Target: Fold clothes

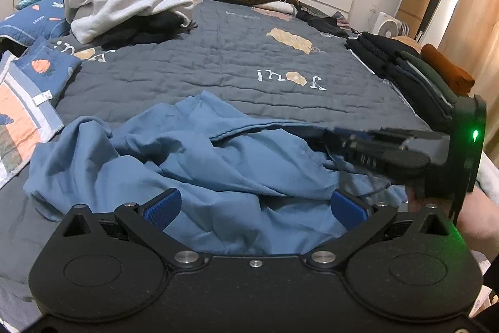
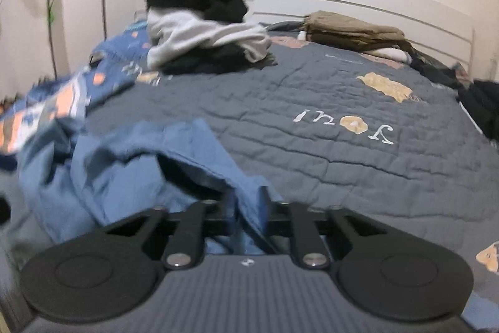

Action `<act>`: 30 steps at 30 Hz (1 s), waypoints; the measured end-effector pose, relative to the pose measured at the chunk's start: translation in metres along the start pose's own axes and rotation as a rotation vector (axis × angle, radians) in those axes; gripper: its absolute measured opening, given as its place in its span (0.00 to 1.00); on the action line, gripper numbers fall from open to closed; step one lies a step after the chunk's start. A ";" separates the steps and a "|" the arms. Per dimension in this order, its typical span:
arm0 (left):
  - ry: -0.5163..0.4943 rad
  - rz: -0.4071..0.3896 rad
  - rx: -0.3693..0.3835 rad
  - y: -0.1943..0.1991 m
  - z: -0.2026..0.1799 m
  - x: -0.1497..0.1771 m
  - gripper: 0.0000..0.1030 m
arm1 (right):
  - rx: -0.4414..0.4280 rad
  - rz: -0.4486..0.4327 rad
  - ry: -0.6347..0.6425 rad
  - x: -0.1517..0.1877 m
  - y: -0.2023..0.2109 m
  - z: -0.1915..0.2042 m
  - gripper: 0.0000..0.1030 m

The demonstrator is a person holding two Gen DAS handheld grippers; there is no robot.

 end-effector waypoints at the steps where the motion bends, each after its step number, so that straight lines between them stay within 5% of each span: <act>1: -0.001 0.000 -0.002 0.000 0.000 0.000 1.00 | -0.003 -0.014 -0.024 -0.003 0.001 -0.002 0.03; 6: 0.012 0.001 -0.012 0.000 0.004 0.000 1.00 | -0.033 -0.028 -0.068 -0.014 0.000 -0.007 0.04; 11: 0.014 -0.001 -0.022 0.001 0.009 -0.001 1.00 | -0.019 0.062 0.042 -0.005 -0.013 0.008 0.08; 26: 0.081 -0.024 -0.062 -0.010 0.034 -0.021 1.00 | 0.013 0.113 0.375 0.004 -0.038 0.044 0.26; 30: 0.106 -0.020 -0.062 -0.017 0.040 -0.026 1.00 | -0.006 0.117 0.356 -0.002 -0.042 0.041 0.19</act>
Point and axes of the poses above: each gripper's, at about its wrist camera, not at the fingertips, and y roughly against the way its jaws point, z to its left, x to its underside, the point moved 1 cm from there along -y, roughly the way its jaws point, and after that the axes turned 14 degrees about -y, right-handed, at the moved point
